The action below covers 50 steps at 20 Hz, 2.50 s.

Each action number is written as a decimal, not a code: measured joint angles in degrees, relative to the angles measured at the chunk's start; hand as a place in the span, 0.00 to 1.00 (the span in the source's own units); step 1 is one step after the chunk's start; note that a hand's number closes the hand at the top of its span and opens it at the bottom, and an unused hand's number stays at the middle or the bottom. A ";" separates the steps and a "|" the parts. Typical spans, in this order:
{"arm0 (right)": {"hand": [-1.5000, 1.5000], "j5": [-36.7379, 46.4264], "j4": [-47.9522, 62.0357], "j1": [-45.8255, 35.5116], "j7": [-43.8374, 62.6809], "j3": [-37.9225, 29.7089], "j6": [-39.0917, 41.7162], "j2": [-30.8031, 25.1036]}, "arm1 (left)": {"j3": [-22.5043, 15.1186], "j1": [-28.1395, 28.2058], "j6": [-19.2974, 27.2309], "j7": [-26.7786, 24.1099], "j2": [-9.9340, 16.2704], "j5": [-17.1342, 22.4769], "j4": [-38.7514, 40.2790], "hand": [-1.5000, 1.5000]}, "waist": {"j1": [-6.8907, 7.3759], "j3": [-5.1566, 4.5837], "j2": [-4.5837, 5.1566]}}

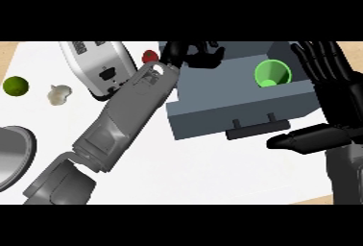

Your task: Pick up the cup, place it into the drawer and close the drawer

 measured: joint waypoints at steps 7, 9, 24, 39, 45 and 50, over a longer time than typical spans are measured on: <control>1.00 -3.92 0.56 -2.09 0.47 3.59 4.57 1.15 | -0.09 2.63 -0.18 -3.80 0.00 6.35 -2.68 0.00 | -2.14 -0.06 0.60; 1.00 -5.91 0.29 -2.60 0.86 5.35 7.10 1.38 | 0.37 2.99 -0.97 -5.50 0.01 8.47 -3.82 0.00 | -2.28 -0.10 0.59; 0.00 4.13 -1.47 1.69 7.18 17.12 21.60 -10.31 | 3.24 3.75 1.31 -15.91 0.01 19.02 -5.54 0.00 | 4.01 -0.11 -1.18; 1.00 34.68 32.97 -2.17 -9.01 26.97 7.56 -6.16 | 5.06 12.71 -3.72 -20.01 1.89 20.84 -11.47 0.00 | 12.48 -0.04 -1.86; 1.00 37.39 51.09 -10.74 -18.17 23.02 0.71 -4.59 | 4.91 16.85 -5.52 -18.50 3.83 21.29 -16.66 0.00 | 15.21 -0.18 -1.95; 1.00 35.76 61.91 -18.52 -23.24 16.90 -2.65 -5.62 | 4.60 20.05 -7.77 -17.26 5.98 21.57 -20.03 0.00 | 16.94 0.07 -1.25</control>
